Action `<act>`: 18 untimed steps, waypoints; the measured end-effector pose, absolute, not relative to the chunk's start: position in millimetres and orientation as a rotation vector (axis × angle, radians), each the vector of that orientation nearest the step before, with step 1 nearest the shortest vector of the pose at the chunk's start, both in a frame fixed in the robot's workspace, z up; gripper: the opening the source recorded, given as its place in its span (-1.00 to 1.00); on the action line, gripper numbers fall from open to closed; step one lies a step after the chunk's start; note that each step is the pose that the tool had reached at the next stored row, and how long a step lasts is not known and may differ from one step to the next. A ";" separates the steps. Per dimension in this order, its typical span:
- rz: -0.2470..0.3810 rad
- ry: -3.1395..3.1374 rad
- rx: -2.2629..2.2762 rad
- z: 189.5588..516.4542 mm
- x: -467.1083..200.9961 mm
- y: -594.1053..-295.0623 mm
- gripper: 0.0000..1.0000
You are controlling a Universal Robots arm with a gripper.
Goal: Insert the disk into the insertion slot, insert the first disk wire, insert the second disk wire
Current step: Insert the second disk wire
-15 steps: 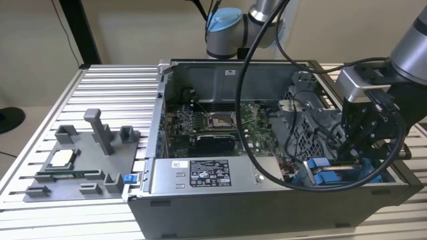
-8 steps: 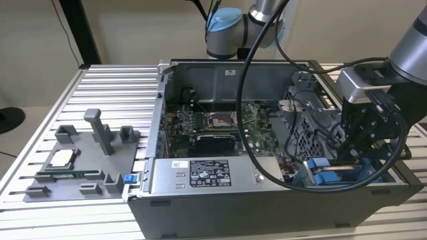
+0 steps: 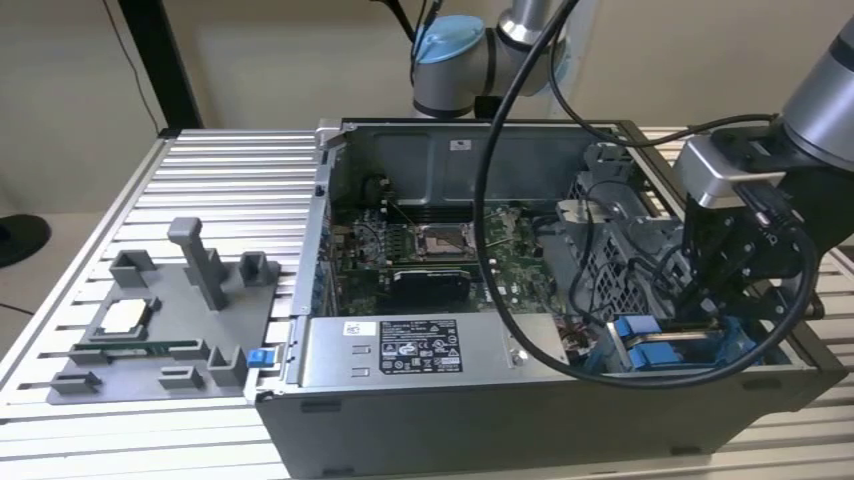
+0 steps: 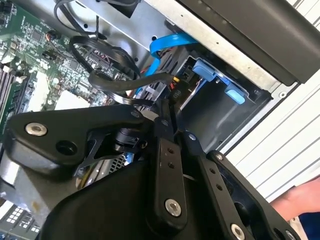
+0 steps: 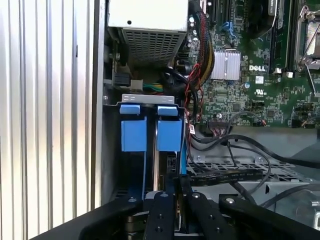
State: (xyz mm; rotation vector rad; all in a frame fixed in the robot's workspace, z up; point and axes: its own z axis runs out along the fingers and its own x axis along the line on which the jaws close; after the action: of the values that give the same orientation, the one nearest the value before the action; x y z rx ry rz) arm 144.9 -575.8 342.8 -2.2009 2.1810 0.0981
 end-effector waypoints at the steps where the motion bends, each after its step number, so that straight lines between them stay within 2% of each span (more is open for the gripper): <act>1: 0.098 2.181 -2.201 342.5 144.9 -576.3 -1.00; 9: 0.116 2.171 -2.191 336.0 144.8 -576.9 -1.00; 18: 0.118 2.170 -2.190 346.3 144.9 -578.8 -1.00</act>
State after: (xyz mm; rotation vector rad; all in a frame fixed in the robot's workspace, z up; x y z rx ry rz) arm 144.9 -578.8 346.3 -2.1904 2.1697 0.1183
